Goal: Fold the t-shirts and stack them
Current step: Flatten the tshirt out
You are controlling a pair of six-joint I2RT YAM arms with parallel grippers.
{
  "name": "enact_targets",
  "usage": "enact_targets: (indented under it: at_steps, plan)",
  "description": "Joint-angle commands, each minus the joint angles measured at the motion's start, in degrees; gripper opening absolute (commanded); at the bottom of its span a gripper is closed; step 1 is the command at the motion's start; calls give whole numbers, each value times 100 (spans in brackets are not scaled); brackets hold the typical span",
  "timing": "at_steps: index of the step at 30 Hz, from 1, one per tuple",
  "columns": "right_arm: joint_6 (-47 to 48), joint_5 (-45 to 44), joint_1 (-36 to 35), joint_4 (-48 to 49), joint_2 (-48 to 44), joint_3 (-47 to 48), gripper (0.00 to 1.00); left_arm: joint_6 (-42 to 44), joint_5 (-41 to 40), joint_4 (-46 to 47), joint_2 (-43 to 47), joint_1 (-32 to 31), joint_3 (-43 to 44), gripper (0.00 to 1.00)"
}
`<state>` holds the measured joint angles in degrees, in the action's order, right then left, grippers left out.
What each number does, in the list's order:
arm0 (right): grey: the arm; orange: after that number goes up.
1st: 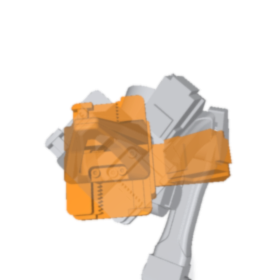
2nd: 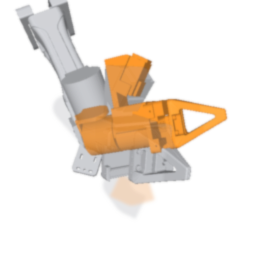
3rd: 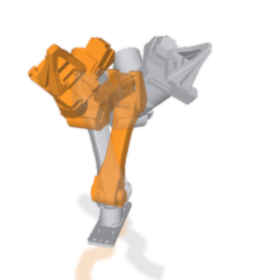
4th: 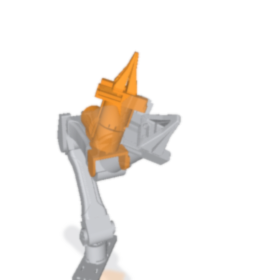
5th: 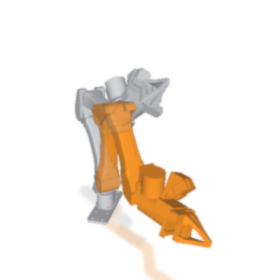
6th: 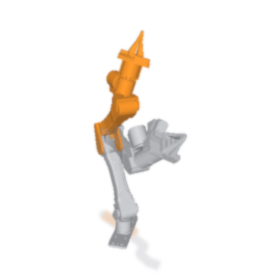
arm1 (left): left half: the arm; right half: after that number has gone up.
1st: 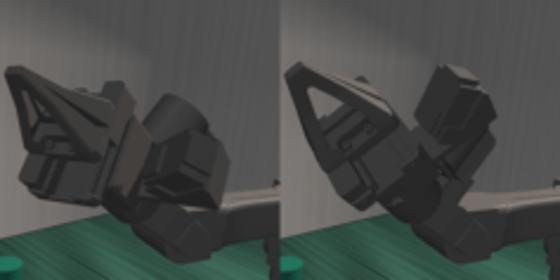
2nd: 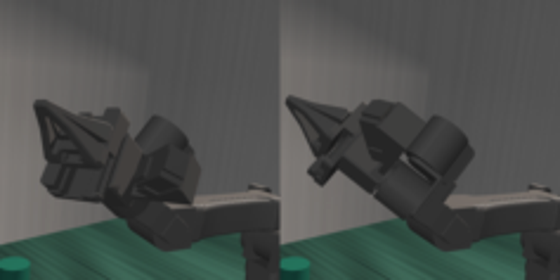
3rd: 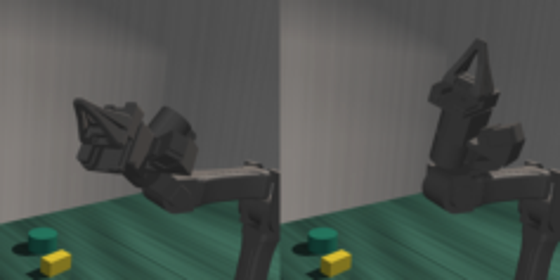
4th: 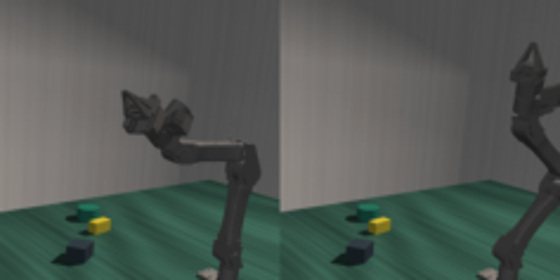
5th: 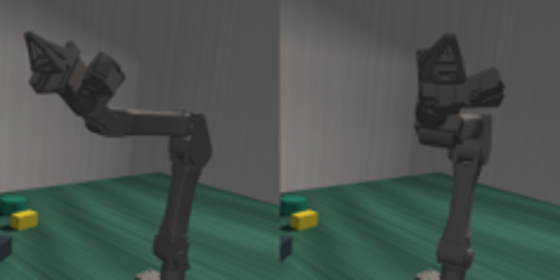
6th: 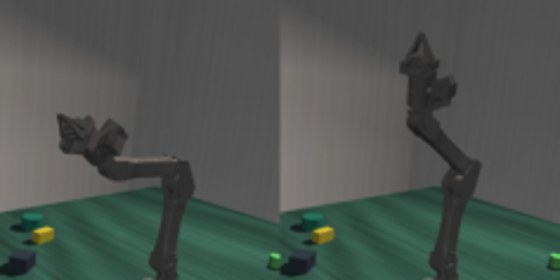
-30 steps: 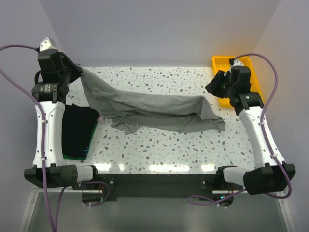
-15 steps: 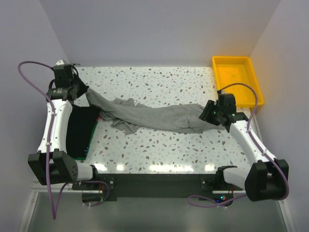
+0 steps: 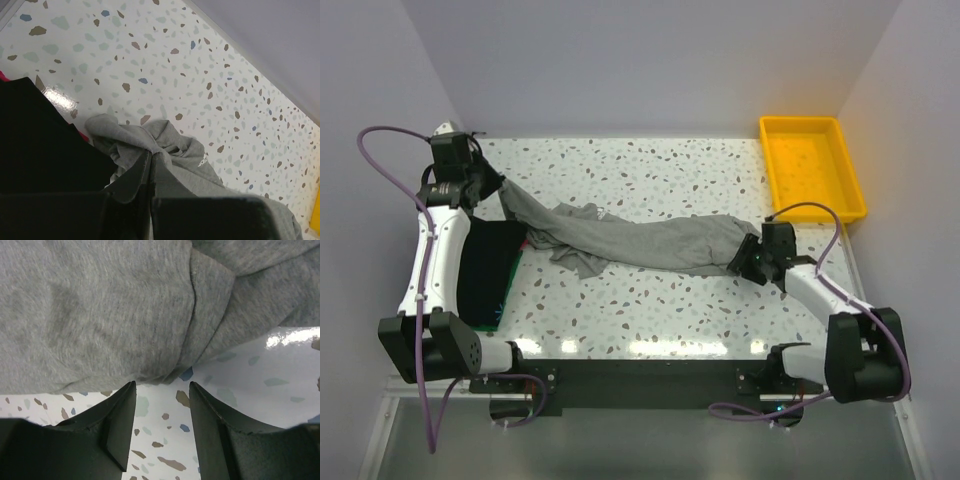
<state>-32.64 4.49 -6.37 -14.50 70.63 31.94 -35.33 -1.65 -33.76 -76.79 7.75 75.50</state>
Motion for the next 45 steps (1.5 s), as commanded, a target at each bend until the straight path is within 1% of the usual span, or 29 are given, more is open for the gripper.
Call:
enact_targets:
  at_steps: [1, 7, 8, 10, 11, 13, 15, 17, 22, 23, 25, 26, 31, 37, 41, 42, 44, 45]
  plan:
    - [-260, 157, -31, 817, 161, -74, 51, -26, 77, 300, 147, 34, -36, 0]
    - [-374, 219, -57, 1072, 504, -83, 48, -26, 112, 326, 138, 34, -45, 0]
    - [-374, 219, -66, 1081, 530, -92, 43, -26, 121, 317, 138, 34, -45, 0]
    - [-374, 201, -66, 1081, 548, -92, 35, -26, 112, 317, 138, 34, -53, 0]
    - [-366, 193, -75, 1029, 540, -66, 25, -26, 121, 317, 130, 34, -53, 0]
    - [-313, 192, -75, 915, 478, -4, 13, -18, 112, 308, 138, 34, -45, 0]
    - [-190, 140, -75, 599, 234, 136, 4, -26, 95, 291, 147, 42, -19, 0]
    - [-41, 87, -66, 118, -13, 364, 0, -26, 60, 247, 174, 34, 34, 0]
    - [337, -334, -57, -1044, -1014, 1128, 0, -18, -90, 115, 209, 51, 236, 0]
    - [433, -422, -49, -1394, -1121, 1434, 0, -26, -107, 80, 200, 60, 271, 0]
    - [496, -432, -49, -1843, -1401, 1735, 0, -70, -116, 27, 226, 165, 377, 0]
    - [522, -432, -48, -1959, -1507, 1971, 0, -88, -116, 10, 244, 192, 403, 0]
    - [540, -414, -48, -2635, -2061, 2543, 0, -220, -239, -139, 498, 438, 526, 0]
    - [671, -519, -48, -3408, -2677, 2957, 1, -325, -468, -236, 999, 754, 386, 0]
    - [716, -485, -40, -3454, -2853, 2704, 5, -255, -442, -149, 1061, 772, 237, 0]
    - [716, -458, -48, -3384, -2731, 2599, 7, -246, -389, -131, 1000, 781, 202, 0]
    - [672, -319, -48, -2955, -2477, 2221, 8, -237, -223, 70, 886, 781, 88, 0]
    - [637, -317, -48, -2744, -2275, 2098, 11, -272, -178, 158, 703, 772, -52, 0]
